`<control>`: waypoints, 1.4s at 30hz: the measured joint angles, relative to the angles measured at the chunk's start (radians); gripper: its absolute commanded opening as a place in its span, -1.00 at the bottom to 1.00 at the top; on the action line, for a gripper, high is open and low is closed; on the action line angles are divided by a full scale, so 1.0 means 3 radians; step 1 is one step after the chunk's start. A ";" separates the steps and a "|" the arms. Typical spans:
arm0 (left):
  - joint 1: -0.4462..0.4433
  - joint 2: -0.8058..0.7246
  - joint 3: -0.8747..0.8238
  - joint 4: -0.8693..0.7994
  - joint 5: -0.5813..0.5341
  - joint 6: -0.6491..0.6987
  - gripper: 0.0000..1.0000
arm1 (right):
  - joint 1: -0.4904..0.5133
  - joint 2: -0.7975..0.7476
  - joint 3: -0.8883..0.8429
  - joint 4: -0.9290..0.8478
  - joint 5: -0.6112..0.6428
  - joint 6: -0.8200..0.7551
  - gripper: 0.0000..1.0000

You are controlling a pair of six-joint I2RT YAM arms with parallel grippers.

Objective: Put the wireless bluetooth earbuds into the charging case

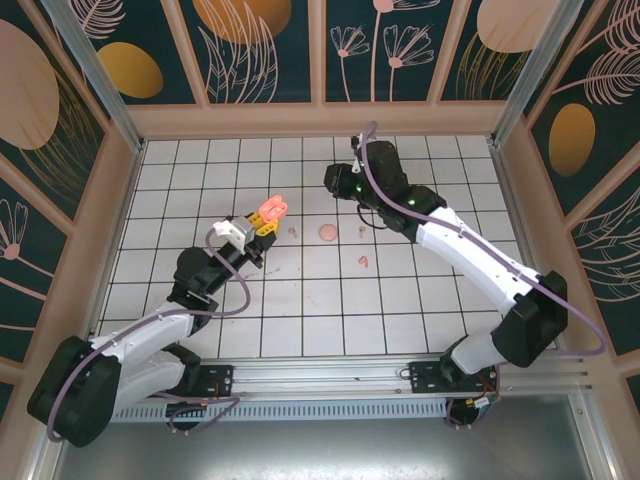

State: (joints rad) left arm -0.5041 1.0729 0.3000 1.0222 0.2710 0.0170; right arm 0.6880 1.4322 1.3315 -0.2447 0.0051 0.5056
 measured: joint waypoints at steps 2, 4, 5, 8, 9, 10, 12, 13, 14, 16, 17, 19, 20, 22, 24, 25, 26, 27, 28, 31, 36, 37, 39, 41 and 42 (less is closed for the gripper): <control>-0.0015 0.0126 0.0004 0.0089 -0.0052 0.0050 -1.00 | 0.0000 -0.0127 -0.0116 0.0187 -0.0144 -0.0089 -0.50; -0.0034 0.0271 0.0031 0.0151 -0.0100 0.0076 -1.00 | 0.0000 -0.0238 -0.0238 0.0370 -0.0284 -0.0146 -0.50; -0.0050 0.0346 0.0061 0.0183 -0.0135 0.0084 -1.00 | 0.0000 -0.0301 -0.0324 0.0493 -0.0360 -0.0178 -0.50; -0.0097 0.0540 0.0175 0.0305 -0.0186 0.0109 -1.00 | 0.0000 -0.0439 -0.0573 0.0868 -0.0566 -0.0210 -0.50; -0.0114 0.0591 0.0219 0.0346 -0.0205 0.0117 -1.00 | 0.0000 -0.0470 -0.0650 0.0974 -0.0621 -0.0210 -0.50; -0.0137 0.0649 0.0275 0.0381 -0.0224 0.0118 -1.00 | 0.0000 -0.0505 -0.0744 0.1116 -0.0679 -0.0210 -0.50; -0.0175 0.0738 0.0374 0.0454 -0.0245 0.0118 -1.00 | 0.0005 -0.0554 -0.0908 0.1361 -0.0769 -0.0207 -0.49; -0.0200 0.0788 0.0432 0.0496 -0.0251 0.0117 -1.00 | 0.0014 -0.0572 -0.0988 0.1500 -0.0806 -0.0202 -0.49; -0.0220 0.0833 0.0486 0.0521 -0.0259 0.0116 -1.00 | 0.0022 -0.0582 -0.1058 0.1631 -0.0830 -0.0195 -0.48; -0.0253 0.0910 0.0577 0.0544 -0.0273 0.0103 -1.00 | 0.0050 -0.0589 -0.1162 0.1862 -0.0865 -0.0181 -0.48; -0.0268 0.0945 0.0622 0.0548 -0.0280 0.0093 -1.00 | 0.0070 -0.0590 -0.1212 0.1993 -0.0874 -0.0175 -0.48; -0.0286 0.0997 0.0684 0.0548 -0.0298 0.0065 -1.00 | 0.0112 -0.0590 -0.1291 0.2214 -0.0885 -0.0158 -0.48; -0.0291 0.1030 0.0726 0.0548 -0.0300 0.0043 -1.00 | 0.0131 -0.0590 -0.1320 0.2305 -0.0886 -0.0145 -0.48; -0.0295 0.1087 0.0811 0.0546 -0.0301 -0.0005 -1.00 | 0.0183 -0.0586 -0.1366 0.2500 -0.0886 -0.0104 -0.49; -0.0298 0.1113 0.0876 0.0532 -0.0319 -0.0053 -1.00 | 0.0225 -0.0572 -0.1372 0.2645 -0.0885 -0.0090 -0.49; -0.0298 0.1116 0.0912 0.0507 -0.0323 -0.0080 -1.00 | 0.0245 -0.0558 -0.1372 0.2730 -0.0885 -0.0081 -0.49; -0.0298 0.1118 0.0944 0.0487 -0.0323 -0.0100 -1.00 | 0.0252 -0.0549 -0.1373 0.2786 -0.0885 -0.0075 -0.50; -0.0298 0.1118 0.0977 0.0464 -0.0323 -0.0126 -1.00 | 0.0264 -0.0532 -0.1377 0.2859 -0.0885 -0.0066 -0.50; -0.0299 0.1118 0.1006 0.0443 -0.0323 -0.0148 -1.00 | 0.0270 -0.0512 -0.1378 0.2922 -0.0885 -0.0057 -0.50; -0.0303 0.1118 0.1073 0.0379 -0.0322 -0.0201 -1.00 | 0.0281 -0.0441 -0.1380 0.3059 -0.0884 -0.0011 -0.52; -0.0303 0.1118 0.1097 0.0261 -0.0320 -0.0249 -1.00 | 0.0284 -0.0337 -0.1382 0.3178 -0.0882 0.0008 -0.52; -0.0303 0.1118 0.1099 0.0243 -0.0319 -0.0251 -1.00 | 0.0285 -0.0324 -0.1382 0.3192 -0.0882 0.0008 -0.52; -0.0303 0.1118 0.1101 0.0216 -0.0310 -0.0261 -1.00 | 0.0287 -0.0299 -0.1382 0.3212 -0.0879 0.0006 -0.52; -0.0303 0.1118 0.1102 0.0203 -0.0306 -0.0271 -1.00 | 0.0287 -0.0281 -0.1382 0.3223 -0.0866 0.0006 -0.52; -0.0303 0.1118 0.1106 0.0188 -0.0296 -0.0275 -1.00 | 0.0287 -0.0270 -0.1382 0.3230 -0.0858 0.0006 -0.52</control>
State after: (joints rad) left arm -0.5949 1.4082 0.6319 1.0786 0.1822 -0.0654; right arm 0.7742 1.3514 0.9169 0.7242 -0.2523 0.5076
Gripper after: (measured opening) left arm 0.201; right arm 0.245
